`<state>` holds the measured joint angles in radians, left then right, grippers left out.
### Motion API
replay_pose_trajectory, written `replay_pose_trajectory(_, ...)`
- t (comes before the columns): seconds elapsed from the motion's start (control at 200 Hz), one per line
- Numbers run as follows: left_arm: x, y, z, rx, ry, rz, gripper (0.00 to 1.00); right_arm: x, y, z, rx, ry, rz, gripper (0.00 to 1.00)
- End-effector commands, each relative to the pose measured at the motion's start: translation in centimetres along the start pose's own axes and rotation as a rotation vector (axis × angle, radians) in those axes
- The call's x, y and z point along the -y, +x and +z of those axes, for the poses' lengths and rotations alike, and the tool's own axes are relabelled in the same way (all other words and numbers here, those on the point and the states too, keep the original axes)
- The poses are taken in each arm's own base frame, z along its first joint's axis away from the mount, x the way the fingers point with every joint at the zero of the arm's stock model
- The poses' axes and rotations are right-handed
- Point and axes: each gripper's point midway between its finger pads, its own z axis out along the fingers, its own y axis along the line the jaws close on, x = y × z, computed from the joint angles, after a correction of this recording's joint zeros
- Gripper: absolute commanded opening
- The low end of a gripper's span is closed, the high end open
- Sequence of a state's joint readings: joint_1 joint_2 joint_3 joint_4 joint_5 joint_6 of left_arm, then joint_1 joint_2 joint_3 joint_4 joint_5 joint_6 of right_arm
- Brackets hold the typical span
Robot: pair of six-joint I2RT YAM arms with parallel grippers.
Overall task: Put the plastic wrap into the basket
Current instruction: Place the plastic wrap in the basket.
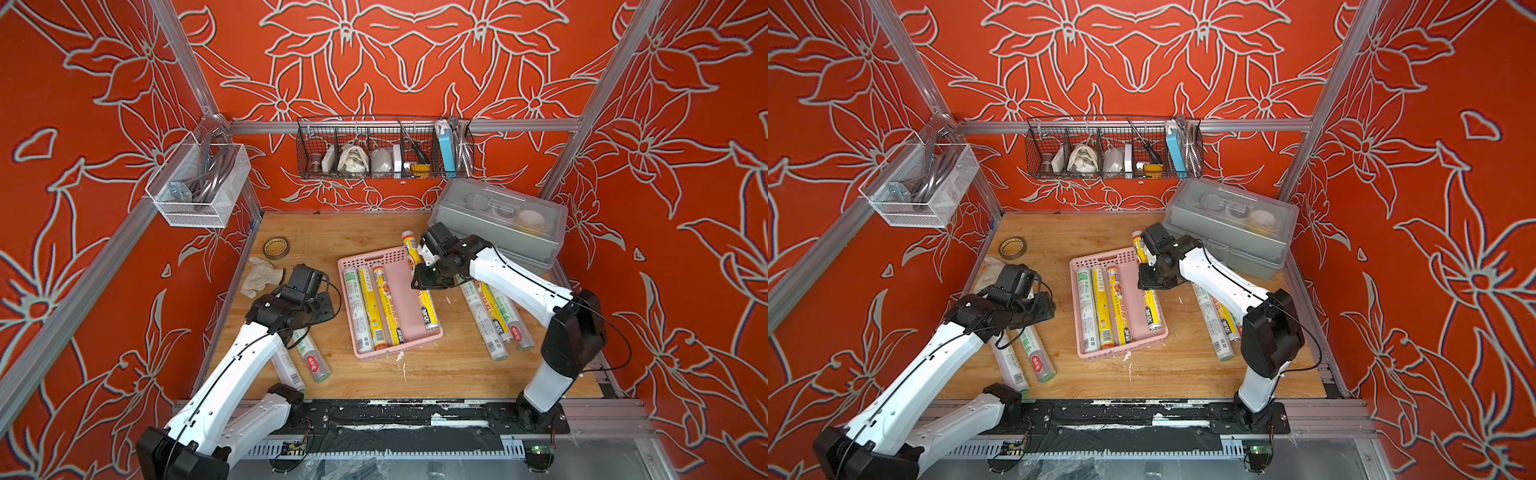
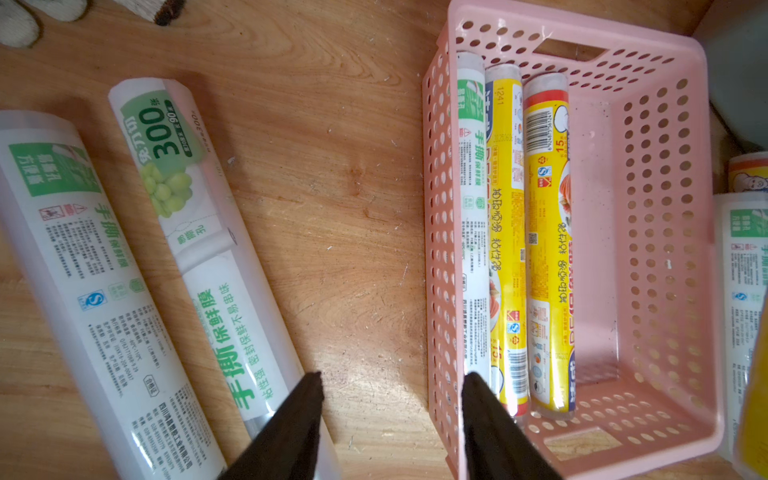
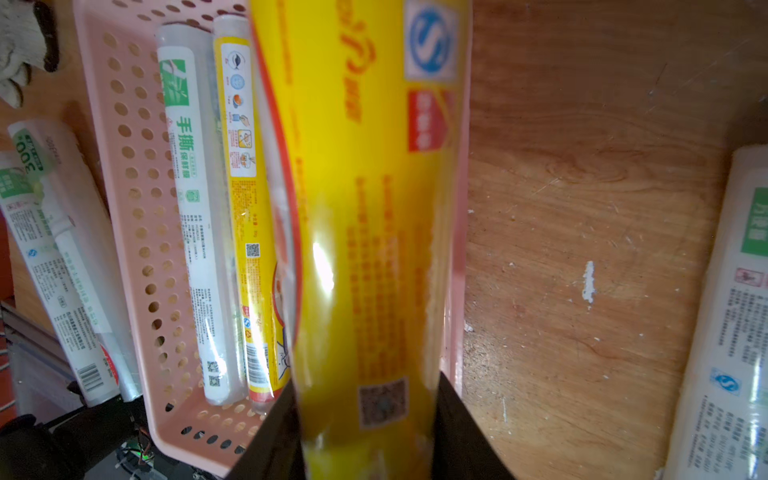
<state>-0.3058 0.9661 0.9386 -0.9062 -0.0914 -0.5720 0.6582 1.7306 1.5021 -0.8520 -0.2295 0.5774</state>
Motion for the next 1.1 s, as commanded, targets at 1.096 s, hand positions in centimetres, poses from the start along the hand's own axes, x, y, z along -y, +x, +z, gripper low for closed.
replay_pose_trajectory(1.096,0.1,0.0,0.0,0.007,0.019,0.004,0.56,-1.7,3.2,7.7,-0.131,0.116,-0.006,0.29)
